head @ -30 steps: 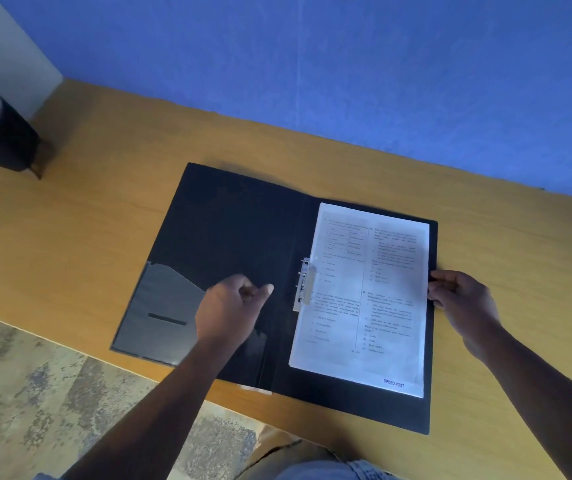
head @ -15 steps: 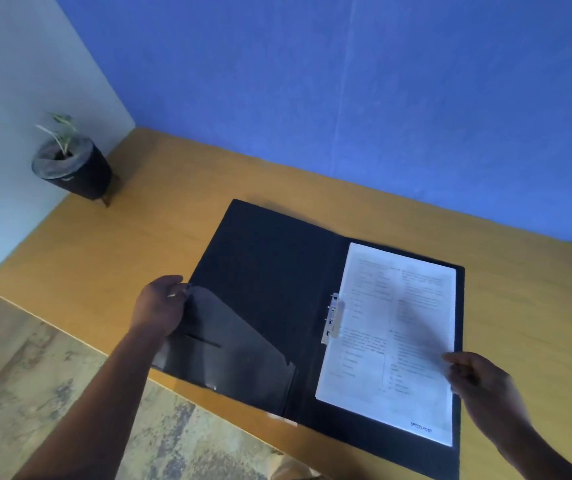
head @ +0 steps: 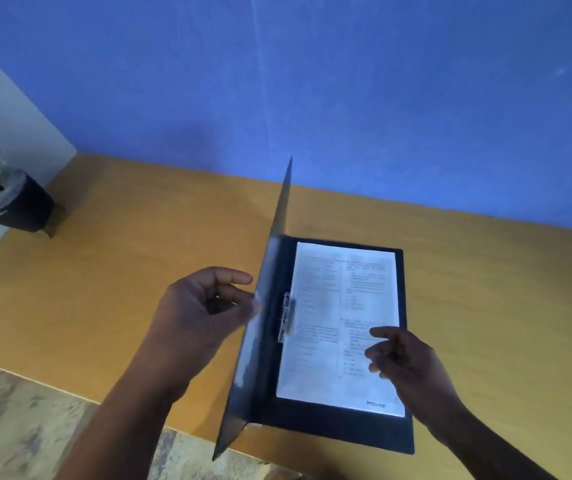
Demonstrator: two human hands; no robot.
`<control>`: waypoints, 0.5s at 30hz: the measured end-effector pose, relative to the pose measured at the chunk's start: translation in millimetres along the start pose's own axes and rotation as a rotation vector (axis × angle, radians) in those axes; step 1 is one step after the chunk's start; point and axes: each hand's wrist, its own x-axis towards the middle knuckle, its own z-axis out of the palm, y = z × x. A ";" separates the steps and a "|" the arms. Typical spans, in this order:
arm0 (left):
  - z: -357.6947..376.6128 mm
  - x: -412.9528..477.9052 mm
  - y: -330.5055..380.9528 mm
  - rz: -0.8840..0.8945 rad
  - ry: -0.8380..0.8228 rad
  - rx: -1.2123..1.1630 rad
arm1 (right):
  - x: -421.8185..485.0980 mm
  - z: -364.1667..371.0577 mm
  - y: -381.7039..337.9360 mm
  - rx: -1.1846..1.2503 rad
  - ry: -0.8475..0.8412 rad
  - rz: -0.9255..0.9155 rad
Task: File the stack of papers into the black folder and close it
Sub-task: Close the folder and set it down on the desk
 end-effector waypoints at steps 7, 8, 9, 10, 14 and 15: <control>111.0 -0.3 -5.7 0.137 -0.200 0.358 | -25.7 -7.1 -14.8 0.269 -0.059 0.003; 121.6 -2.6 -9.0 0.143 -0.257 0.399 | -28.5 -9.1 -14.9 0.297 -0.070 -0.005; 130.1 -5.2 -13.1 0.141 -0.320 0.435 | -30.8 -11.4 -13.7 0.321 -0.078 -0.010; 136.7 -7.8 -18.0 0.137 -0.373 0.471 | -32.9 -13.7 -12.0 0.335 -0.081 -0.011; 146.7 -13.2 -38.8 0.120 -0.435 0.623 | -30.2 -22.7 8.6 0.304 0.009 0.062; 146.3 -13.2 -44.1 0.110 -0.435 0.651 | -27.4 -24.8 16.2 0.278 0.048 0.090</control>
